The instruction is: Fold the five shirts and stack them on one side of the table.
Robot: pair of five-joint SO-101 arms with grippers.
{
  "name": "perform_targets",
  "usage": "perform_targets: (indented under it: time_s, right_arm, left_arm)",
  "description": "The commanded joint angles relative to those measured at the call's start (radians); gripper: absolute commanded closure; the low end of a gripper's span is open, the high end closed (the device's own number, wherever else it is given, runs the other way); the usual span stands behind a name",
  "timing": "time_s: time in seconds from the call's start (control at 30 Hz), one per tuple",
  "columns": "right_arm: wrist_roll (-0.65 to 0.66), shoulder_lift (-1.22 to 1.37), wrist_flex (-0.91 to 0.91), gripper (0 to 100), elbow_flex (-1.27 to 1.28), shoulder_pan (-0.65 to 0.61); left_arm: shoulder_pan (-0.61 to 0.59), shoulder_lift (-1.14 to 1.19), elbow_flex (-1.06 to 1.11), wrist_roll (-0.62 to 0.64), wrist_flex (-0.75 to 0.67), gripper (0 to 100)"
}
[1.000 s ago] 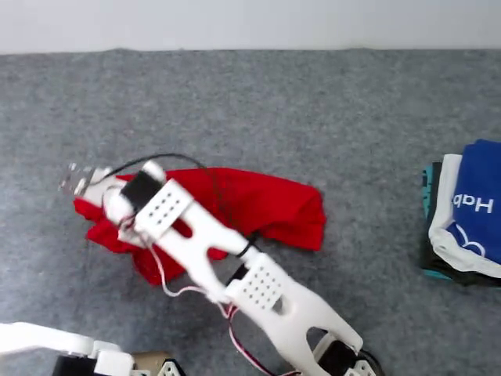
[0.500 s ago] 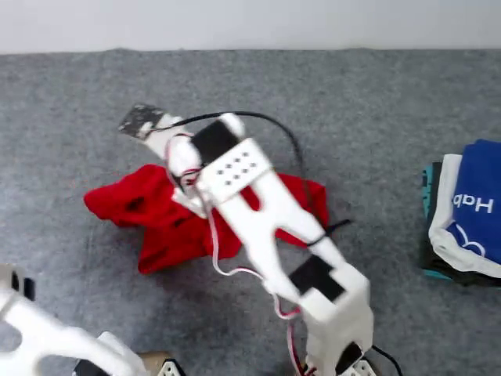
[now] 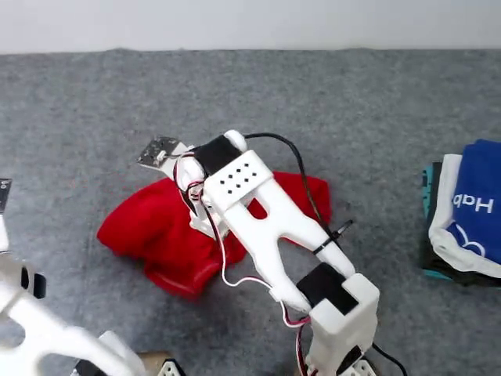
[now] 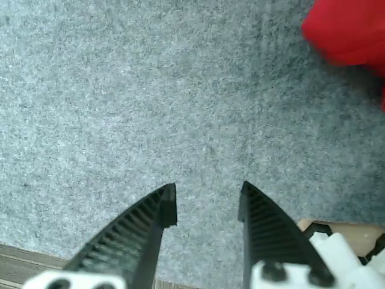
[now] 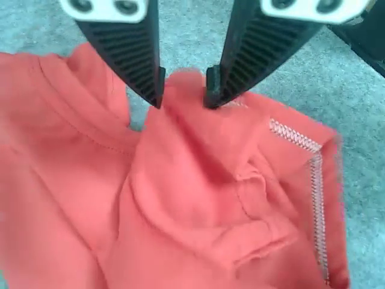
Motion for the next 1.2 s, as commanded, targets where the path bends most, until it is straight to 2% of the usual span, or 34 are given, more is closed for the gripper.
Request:
perform_targets:
  time_s: [0.0,0.3,0.5,0.6,0.7,0.8,1.17]
  right_arm:
    - [-0.002,-0.002,0.010,87.3,-0.021,-0.005]
    - [-0.002,-0.005,0.047,87.0,-0.083,-0.051]
    - [-0.006,-0.110,0.047,86.4,0.115,-0.160]
    - [-0.035,-0.145,0.045,82.4,0.218,-0.206]
    - [-0.106,-0.148,0.039,78.0,0.242,-0.226]
    - [-0.114,-0.148,0.028,77.2,0.242,-0.237]
    - [-0.114,0.071,-0.048,77.2,0.239,-0.228]
  left_arm:
    - [0.009,-0.017,-0.004,0.009,0.008,82]
    - [0.005,-0.017,-0.004,0.009,-0.005,82]
    - [0.003,-0.017,-0.004,0.009,-0.020,82]
    - [0.003,-0.017,-0.001,0.009,-0.020,82]
    - [0.009,-0.015,0.030,0.009,-0.021,82]
    - [0.009,-0.015,0.059,0.009,-0.021,82]
    - [0.002,-0.023,0.070,0.009,-0.018,82]
